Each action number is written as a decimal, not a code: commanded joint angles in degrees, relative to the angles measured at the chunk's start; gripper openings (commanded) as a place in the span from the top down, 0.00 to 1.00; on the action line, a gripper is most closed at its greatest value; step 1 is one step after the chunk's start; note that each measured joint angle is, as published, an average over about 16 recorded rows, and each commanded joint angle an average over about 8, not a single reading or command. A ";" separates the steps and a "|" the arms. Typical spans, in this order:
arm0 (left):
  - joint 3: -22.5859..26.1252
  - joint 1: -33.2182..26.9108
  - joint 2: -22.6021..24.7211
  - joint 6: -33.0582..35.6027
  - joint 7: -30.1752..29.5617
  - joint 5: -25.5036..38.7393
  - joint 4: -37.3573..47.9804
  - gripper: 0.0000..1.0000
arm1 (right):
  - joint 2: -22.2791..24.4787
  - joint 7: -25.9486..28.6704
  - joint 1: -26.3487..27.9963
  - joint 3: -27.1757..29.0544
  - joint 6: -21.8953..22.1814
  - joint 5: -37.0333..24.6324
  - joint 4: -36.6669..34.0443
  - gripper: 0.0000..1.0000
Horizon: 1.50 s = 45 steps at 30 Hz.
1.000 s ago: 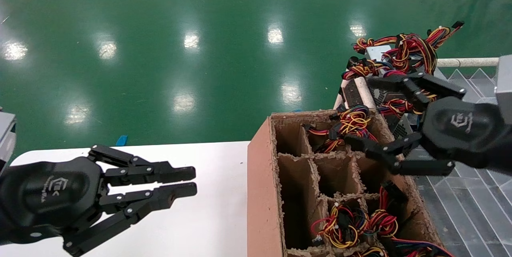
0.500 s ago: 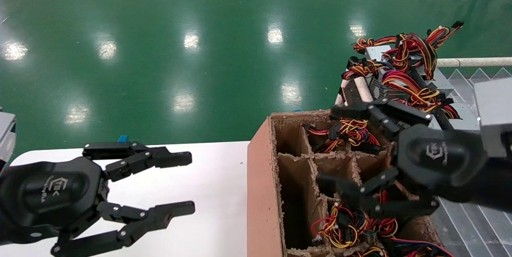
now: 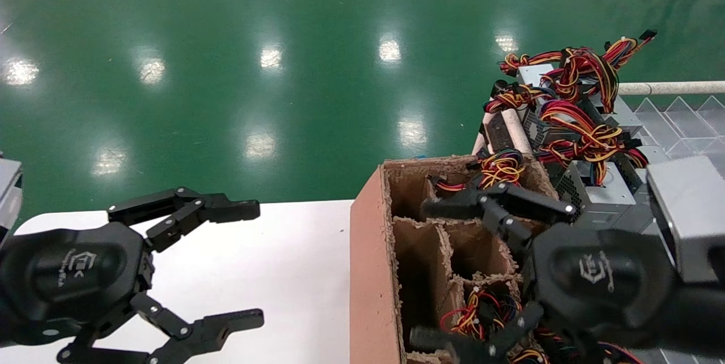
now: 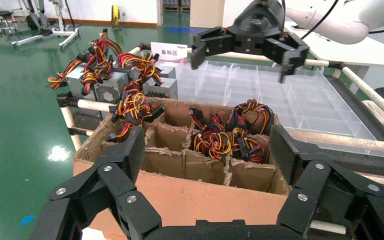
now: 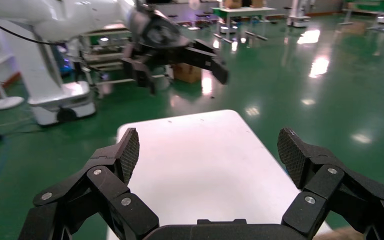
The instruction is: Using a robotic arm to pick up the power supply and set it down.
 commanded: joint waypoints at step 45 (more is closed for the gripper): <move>0.00 0.01 0.00 -0.01 0.00 0.00 0.01 0.00 | -0.27 0.28 -0.07 -0.14 -0.49 0.33 0.15 0.00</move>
